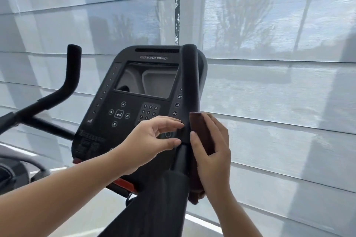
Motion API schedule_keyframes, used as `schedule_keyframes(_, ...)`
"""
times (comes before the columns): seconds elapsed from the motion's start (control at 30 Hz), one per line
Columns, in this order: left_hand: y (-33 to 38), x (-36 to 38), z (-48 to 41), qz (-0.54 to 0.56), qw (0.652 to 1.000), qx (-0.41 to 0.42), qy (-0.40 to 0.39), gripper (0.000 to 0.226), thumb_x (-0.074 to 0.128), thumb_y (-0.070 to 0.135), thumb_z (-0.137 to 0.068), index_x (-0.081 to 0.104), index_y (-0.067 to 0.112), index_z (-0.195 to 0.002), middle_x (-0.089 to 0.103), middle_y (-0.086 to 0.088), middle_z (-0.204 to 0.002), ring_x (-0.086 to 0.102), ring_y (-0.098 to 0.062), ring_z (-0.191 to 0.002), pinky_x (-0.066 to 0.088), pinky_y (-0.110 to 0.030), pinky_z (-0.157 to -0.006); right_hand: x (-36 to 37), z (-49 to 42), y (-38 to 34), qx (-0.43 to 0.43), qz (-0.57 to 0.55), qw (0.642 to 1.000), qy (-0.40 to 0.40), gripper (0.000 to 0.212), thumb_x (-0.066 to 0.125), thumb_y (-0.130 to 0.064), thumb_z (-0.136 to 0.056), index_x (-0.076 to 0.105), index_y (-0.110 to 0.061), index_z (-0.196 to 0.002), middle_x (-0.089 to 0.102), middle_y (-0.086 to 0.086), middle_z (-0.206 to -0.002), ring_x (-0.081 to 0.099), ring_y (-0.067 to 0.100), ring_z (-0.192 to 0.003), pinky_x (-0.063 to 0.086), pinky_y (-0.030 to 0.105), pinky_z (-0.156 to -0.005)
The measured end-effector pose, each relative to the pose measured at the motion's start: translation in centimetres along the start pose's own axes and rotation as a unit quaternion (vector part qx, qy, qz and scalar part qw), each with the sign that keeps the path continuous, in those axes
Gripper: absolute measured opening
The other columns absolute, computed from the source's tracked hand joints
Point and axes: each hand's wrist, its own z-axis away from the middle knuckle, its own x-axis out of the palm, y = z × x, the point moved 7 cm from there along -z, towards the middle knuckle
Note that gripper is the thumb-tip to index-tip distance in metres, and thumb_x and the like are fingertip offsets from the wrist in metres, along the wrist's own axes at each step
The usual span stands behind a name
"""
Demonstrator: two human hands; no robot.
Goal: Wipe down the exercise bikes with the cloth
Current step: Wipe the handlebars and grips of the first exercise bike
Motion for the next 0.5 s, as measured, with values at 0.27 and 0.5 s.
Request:
schedule_keyframes(0.27, -1.2, 0.1, 0.1, 0.096, 0.992, -0.08, 0.012, 0.035, 0.069, -0.003, -0.072, 0.066, 0.016, -0.101, 0.066, 0.005, -0.108, 0.058, 0.001, -0.103, 0.051, -0.016, -0.073, 0.9, -7.9, 0.0, -0.054, 0.03, 0.997, -0.048, 0.041, 0.06, 0.0, -0.084, 0.056, -0.013, -0.122, 0.05, 0.01, -0.125, 0.045, 0.012, -0.119, 0.032, 0.013, -0.102)
schedule_keyframes(0.5, -1.3, 0.3, -0.1, 0.106, 0.99, -0.089, 0.002, 0.038, 0.069, -0.003, -0.072, 0.063, 0.016, -0.104, 0.065, 0.001, -0.11, 0.056, -0.003, -0.107, 0.053, -0.019, -0.074, 0.3, -2.0, 0.6, -0.062, 0.022, 0.998, -0.02, 0.04, 0.061, -0.013, -0.081, 0.056, -0.025, -0.119, 0.052, 0.005, -0.122, 0.044, -0.001, -0.117, 0.032, 0.009, -0.097)
